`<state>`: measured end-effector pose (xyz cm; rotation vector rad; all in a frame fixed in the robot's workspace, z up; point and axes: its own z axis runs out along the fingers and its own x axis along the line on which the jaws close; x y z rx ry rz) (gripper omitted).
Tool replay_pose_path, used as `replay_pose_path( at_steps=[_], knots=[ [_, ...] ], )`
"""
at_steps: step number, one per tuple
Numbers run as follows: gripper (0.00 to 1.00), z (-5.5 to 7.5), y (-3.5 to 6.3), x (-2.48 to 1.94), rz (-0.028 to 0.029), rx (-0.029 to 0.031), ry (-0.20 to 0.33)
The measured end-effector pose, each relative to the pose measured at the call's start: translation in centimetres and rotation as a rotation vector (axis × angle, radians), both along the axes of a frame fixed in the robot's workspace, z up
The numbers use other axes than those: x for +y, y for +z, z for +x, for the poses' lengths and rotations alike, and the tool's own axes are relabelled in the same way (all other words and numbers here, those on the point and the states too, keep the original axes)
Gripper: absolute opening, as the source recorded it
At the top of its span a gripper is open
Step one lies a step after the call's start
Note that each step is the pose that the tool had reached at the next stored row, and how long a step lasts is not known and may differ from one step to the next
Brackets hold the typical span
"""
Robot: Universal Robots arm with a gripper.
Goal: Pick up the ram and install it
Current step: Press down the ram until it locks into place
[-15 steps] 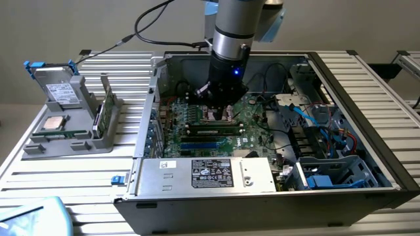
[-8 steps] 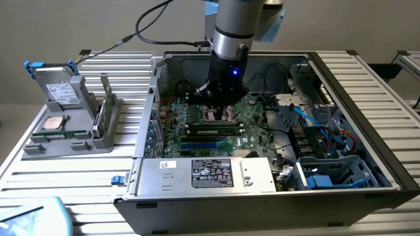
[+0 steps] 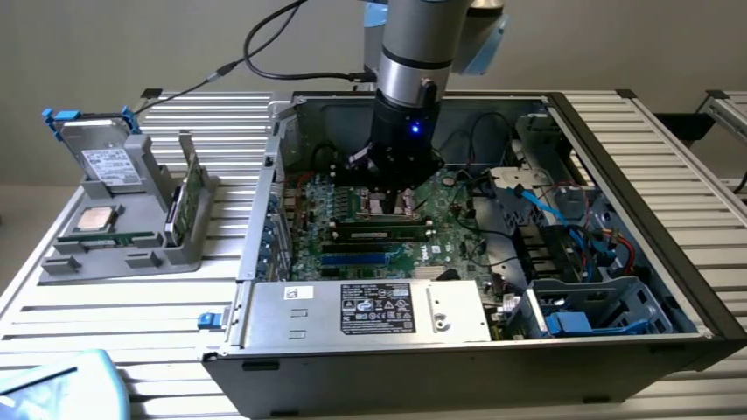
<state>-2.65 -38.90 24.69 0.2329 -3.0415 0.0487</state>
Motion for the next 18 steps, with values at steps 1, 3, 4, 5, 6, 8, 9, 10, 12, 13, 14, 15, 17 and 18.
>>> replay_pose_path(
  at_steps=[1,3,4,5,6,8,9,10,12,13,14,15,17,18],
  knots=[
    [0.1,0.0,0.0,0.0,-0.0001,-0.0022,-0.007],
    [0.1,-0.1,0.0,0.0,-0.0002,-0.0052,-0.012],
    [0.1,-0.2,0.01,-0.02,-0.0004,-0.0059,-0.012],
    [0.1,-0.4,0.02,-0.04,-0.0004,-0.0065,-0.012],
    [0.1,-0.5,0.02,-0.09,-0.0003,-0.0071,-0.012],
    [0.1,-0.8,0.02,-0.27,-0.0002,-0.008,-0.012],
    [0.1,-0.8,0.02,-0.38,-0.0002,-0.0083,-0.012],
    [0.1,-0.8,0.02,-0.55,-0.0002,-0.0084,-0.012],
    [0.1,-0.8,0.03,-0.92,-0.0001,-0.0085,-0.012],
    [0.1,-0.8,0.03,-1.09,-0.0001,-0.0085,-0.012],
    [0.1,-0.8,0.03,-1.22,-0.0001,-0.0085,-0.013],
    [0.1,-0.8,0.03,-1.3,-0.0002,-0.0086,-0.014],
    [0.1,-0.8,0.04,-1.37,-0.0003,-0.01,-0.018],
    [0.1,-0.8,0.03,-1.37,-0.0003,-0.0112,-0.02]
  ],
)
